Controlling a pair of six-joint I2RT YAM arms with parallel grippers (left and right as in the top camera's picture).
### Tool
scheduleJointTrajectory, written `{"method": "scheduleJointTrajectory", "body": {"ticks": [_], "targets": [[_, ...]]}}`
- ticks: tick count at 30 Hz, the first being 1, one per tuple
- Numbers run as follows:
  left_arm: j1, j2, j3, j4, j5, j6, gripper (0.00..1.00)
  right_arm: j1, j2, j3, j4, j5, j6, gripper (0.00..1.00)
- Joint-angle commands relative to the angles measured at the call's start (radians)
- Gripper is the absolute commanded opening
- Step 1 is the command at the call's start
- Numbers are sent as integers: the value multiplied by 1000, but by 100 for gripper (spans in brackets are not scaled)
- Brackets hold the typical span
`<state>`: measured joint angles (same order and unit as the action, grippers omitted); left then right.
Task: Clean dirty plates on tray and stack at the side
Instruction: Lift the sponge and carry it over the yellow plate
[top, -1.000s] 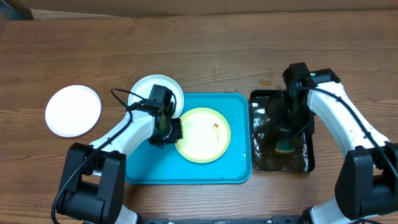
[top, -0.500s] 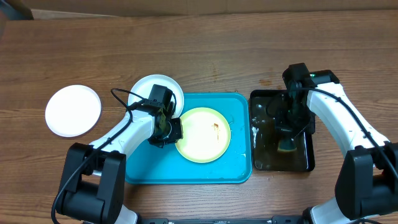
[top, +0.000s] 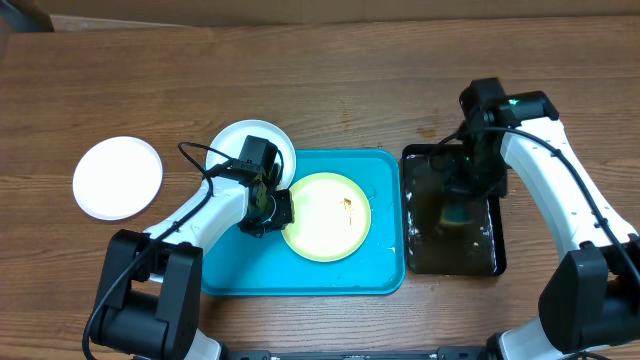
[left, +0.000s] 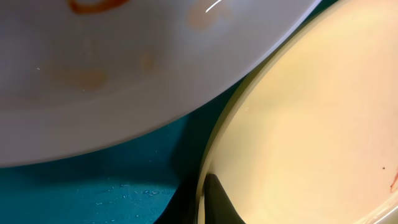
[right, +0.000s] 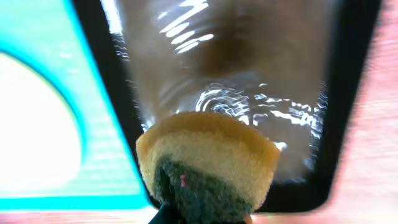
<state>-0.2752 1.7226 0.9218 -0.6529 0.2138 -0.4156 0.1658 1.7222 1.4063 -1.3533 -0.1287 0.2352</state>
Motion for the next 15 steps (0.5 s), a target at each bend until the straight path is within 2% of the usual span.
{"method": "scheduleJointTrajectory", "body": {"ticks": [1,7,11,15], "targets": [[-7,49,-36,8,-59,1,4,66,-14,22,81,-182,-3,4],[-7,49,-36,7,-60,1,4,270,-13,21,303,-172,0,4],[-7,49,-36,6,-60,1,4,426,-3,19,402,32,13,4],[-7,49,-36,6,-60,1,4,533,20,15,415,201,211,4]]}}
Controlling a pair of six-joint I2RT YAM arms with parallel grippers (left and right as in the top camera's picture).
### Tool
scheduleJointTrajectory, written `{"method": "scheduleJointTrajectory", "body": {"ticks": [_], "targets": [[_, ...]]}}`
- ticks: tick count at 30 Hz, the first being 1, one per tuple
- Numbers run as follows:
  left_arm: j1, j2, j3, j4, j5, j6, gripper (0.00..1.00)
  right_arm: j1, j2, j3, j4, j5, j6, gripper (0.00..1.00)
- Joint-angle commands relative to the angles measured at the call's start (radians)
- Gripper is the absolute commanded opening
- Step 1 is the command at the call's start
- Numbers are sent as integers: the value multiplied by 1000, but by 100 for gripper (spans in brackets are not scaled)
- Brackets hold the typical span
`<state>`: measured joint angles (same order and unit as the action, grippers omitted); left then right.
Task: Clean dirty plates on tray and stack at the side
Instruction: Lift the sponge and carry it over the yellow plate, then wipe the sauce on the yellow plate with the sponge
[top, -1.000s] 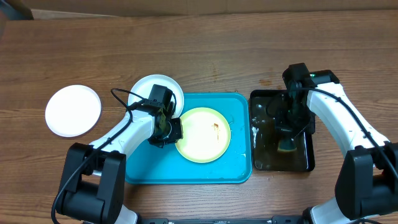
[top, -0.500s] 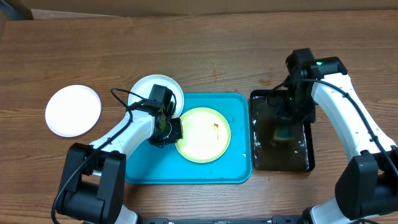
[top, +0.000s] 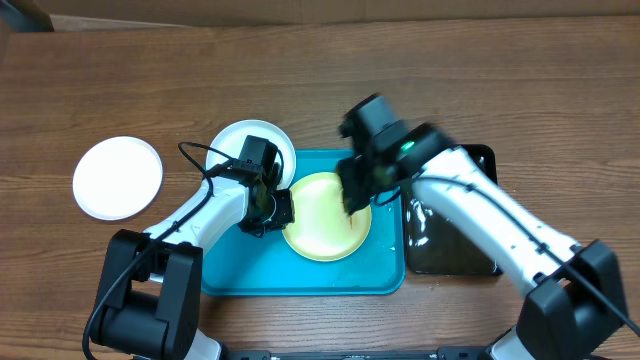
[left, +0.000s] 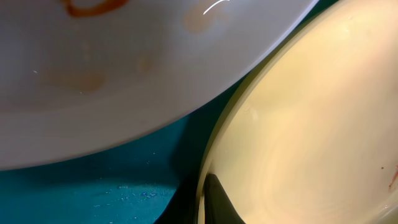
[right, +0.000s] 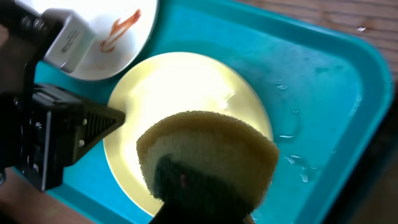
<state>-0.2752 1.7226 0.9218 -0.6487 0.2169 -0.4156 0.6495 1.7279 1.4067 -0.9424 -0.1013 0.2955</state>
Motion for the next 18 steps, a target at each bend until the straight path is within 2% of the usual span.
{"method": "scheduleJointTrajectory", "body": {"ticks": [1,7,13,18], "targets": [[-7,49,-36,2,-62,1,4,72,23,13,6,183,198,4],[-7,49,-36,-3,-62,1,4,141,105,13,108,229,192,4],[-7,49,-36,-8,-62,1,4,135,136,13,199,368,169,4],[-7,49,-36,-8,-62,1,4,126,137,13,256,378,169,4]]}}
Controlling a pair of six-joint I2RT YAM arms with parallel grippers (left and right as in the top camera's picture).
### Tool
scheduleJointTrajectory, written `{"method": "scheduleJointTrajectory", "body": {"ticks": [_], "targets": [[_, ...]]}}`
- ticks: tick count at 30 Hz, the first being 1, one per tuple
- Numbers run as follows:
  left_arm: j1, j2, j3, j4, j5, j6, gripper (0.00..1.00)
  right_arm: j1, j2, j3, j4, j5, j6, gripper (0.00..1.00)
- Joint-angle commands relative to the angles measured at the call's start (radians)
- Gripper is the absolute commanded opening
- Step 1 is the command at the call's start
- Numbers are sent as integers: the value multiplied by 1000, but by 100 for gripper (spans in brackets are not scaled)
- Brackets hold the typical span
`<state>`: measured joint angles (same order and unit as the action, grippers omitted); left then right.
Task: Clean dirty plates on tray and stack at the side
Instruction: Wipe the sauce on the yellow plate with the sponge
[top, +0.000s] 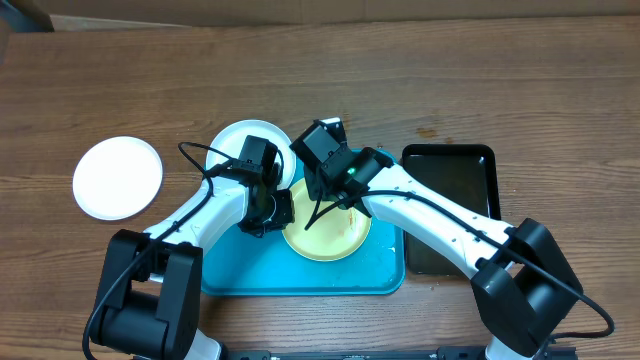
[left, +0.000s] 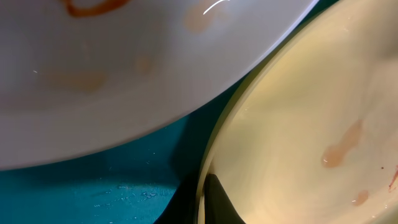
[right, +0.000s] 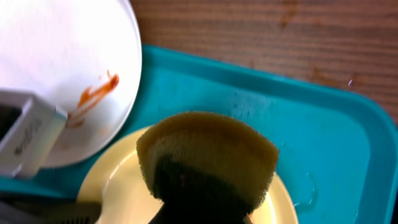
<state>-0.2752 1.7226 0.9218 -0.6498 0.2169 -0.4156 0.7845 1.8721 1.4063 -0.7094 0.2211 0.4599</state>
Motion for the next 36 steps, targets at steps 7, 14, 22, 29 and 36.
{"method": "scheduleJointTrajectory", "body": {"ticks": [7,14,22,29,36], "targets": [[-7,49,-36,-7,-63,1,4,-18,-3,-38,78,66,5,4],[-7,49,-36,-6,-63,1,4,-42,-3,-150,206,67,5,4],[-7,49,-36,-3,-64,1,4,-57,-3,-259,313,48,8,4],[-7,49,-36,-3,-64,1,4,-53,-3,-286,247,22,19,4],[-7,49,-36,-3,-64,1,4,-53,-3,-286,233,-120,20,4]]}}
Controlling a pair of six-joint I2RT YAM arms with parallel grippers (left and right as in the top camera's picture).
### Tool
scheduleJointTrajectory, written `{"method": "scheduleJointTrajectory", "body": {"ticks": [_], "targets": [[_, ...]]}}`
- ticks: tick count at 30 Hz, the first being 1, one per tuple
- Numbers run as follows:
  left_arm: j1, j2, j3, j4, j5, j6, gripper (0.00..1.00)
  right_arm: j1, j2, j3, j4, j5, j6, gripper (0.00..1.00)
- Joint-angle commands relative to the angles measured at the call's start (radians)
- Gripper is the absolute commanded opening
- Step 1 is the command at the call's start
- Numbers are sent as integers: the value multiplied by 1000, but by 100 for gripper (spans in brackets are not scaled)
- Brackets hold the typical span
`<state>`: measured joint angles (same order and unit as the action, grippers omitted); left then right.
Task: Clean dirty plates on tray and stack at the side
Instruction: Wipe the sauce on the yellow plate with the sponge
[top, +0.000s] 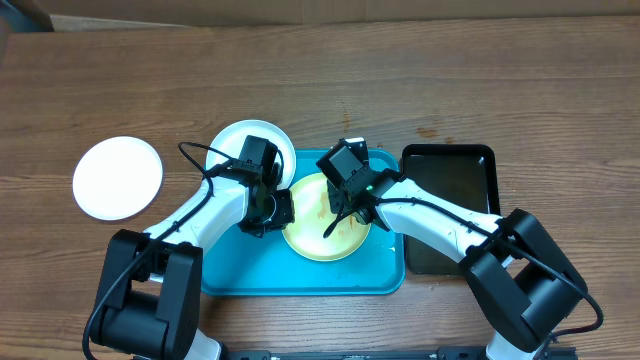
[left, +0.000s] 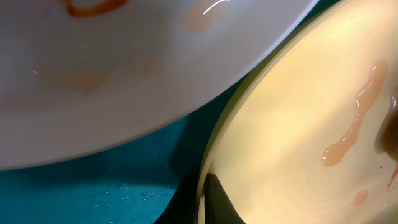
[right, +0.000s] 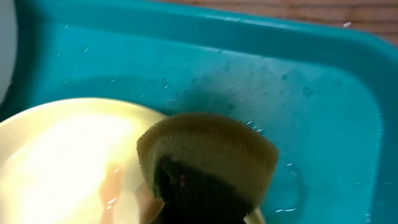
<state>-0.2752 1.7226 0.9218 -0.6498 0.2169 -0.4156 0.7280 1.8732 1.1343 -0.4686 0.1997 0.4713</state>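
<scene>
A pale yellow plate (top: 322, 228) lies on the teal tray (top: 240, 275), streaked with brownish wet smears (left: 351, 127). My left gripper (top: 274, 207) is shut on the yellow plate's left rim (left: 208, 168). A white plate (top: 232, 143) with an orange sauce mark (left: 87, 7) leans over the tray's far left corner. My right gripper (top: 352, 192) is shut on a yellow-and-green sponge (right: 208, 158), which rests on the yellow plate's far right part. A clean white plate (top: 117, 177) lies on the table at the far left.
A black tray (top: 452, 215) of brown water stands to the right of the teal tray. The teal tray's floor (right: 311, 112) is wet with droplets. Bare wooden table (top: 300, 80) runs behind both trays.
My right gripper with the sponge has moved from the yellow plate's far left part to its far right part. A longer brownish wet streak now lies across the plate.
My right gripper first held the sponge over the black water tray, while my left gripper was shut on the yellow plate's rim. Then the sponge was above the plate, then at its far left with a first smear. Now it sits further right.
</scene>
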Motion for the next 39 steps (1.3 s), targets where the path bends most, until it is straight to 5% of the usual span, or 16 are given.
{"method": "scheduleJointTrajectory", "body": {"ticks": [1,13,15,17,24,29,31,33,35,39], "targets": [[-7,49,-36,-3,-64,1,4,3,-5,-14,-10,-123,9,4],[-7,49,-36,-3,-64,1,4,3,-91,16,-79,-232,29,6],[-7,49,-36,-3,-64,1,4,3,-116,18,-95,-230,26,43],[-7,49,-36,-3,-64,1,4,3,-127,18,-111,-230,3,60],[-7,49,-36,-3,-64,1,4,37,-100,-24,-107,-207,-8,76],[-7,49,-36,-4,-64,1,4,57,-63,-30,-94,-87,-7,72],[-7,49,-36,-4,-67,1,4,57,-63,-30,-94,-88,-7,57],[-7,49,-36,-5,-68,1,4,57,-63,-30,-95,-87,-7,26],[-7,49,-36,-5,-68,1,4,56,-63,-30,-103,-84,-7,9],[-7,49,-36,-7,-67,1,4,56,-63,-30,-157,-88,42,4]]}}
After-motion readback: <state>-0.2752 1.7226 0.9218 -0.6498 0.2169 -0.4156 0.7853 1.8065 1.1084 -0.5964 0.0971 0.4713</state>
